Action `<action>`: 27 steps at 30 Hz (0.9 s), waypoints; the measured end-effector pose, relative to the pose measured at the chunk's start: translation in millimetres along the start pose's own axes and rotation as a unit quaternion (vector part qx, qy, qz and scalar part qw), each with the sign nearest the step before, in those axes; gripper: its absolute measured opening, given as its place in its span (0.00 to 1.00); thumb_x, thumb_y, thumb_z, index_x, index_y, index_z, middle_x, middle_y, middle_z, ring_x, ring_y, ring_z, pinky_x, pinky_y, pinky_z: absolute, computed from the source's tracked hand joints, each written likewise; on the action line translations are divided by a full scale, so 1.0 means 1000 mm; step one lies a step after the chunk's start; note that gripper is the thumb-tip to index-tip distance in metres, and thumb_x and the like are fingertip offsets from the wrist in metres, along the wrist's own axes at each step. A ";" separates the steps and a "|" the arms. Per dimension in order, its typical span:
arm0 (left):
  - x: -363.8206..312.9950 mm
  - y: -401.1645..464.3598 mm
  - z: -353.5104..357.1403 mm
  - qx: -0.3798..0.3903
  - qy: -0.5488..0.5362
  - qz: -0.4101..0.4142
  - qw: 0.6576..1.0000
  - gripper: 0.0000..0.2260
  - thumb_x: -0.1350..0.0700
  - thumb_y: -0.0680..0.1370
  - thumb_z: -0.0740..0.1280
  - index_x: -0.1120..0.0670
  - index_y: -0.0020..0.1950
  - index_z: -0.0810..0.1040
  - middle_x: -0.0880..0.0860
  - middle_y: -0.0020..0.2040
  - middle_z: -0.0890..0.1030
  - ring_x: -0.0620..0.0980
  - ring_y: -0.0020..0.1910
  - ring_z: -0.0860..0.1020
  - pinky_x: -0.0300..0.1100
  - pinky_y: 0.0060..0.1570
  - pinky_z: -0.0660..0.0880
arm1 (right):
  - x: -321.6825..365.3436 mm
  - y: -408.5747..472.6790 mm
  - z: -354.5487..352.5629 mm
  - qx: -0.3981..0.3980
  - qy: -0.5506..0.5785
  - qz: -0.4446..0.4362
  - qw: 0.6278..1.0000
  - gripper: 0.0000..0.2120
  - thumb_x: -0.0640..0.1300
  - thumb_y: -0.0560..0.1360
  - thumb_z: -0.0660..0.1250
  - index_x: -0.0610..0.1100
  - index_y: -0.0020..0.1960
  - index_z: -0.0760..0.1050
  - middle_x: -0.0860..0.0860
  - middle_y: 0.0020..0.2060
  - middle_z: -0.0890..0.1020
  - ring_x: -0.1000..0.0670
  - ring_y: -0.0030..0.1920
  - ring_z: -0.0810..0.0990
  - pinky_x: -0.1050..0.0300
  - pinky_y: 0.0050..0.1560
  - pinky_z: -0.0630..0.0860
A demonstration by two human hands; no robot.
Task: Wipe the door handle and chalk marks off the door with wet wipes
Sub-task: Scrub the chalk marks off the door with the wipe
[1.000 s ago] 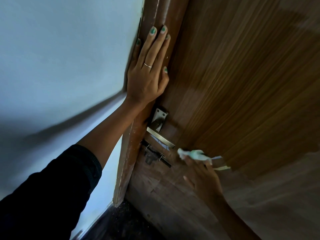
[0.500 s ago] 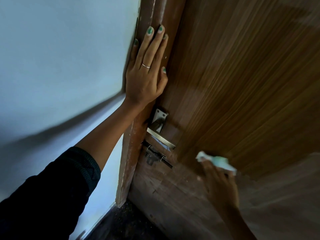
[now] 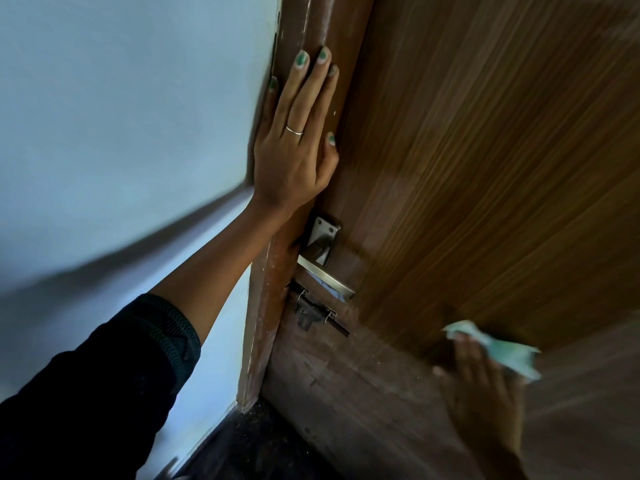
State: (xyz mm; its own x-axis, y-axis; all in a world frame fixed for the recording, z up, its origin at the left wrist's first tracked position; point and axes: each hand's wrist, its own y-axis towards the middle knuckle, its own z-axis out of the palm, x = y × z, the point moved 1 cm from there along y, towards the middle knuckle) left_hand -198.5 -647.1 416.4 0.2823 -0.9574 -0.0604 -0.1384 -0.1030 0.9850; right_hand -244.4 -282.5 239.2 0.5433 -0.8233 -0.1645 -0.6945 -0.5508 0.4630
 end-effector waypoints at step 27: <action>0.004 0.001 -0.002 0.038 -0.067 0.017 0.997 0.23 0.60 0.72 0.63 0.62 0.68 0.72 0.59 0.68 0.73 0.56 0.70 0.68 0.53 0.70 0.65 | 0.178 0.108 0.100 0.255 0.094 -0.207 0.940 0.39 0.73 0.73 0.36 0.53 0.77 0.40 0.57 0.77 0.49 0.48 0.75 0.59 0.52 0.71 0.63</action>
State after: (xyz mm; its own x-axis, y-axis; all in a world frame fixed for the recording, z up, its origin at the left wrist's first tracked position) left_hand -195.0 -650.7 417.6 0.1478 -0.9876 -0.0524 -0.2185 -0.0843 0.9722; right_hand -269.9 -502.6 172.9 0.8568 -0.5121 -0.0605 -0.5156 -0.8519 -0.0918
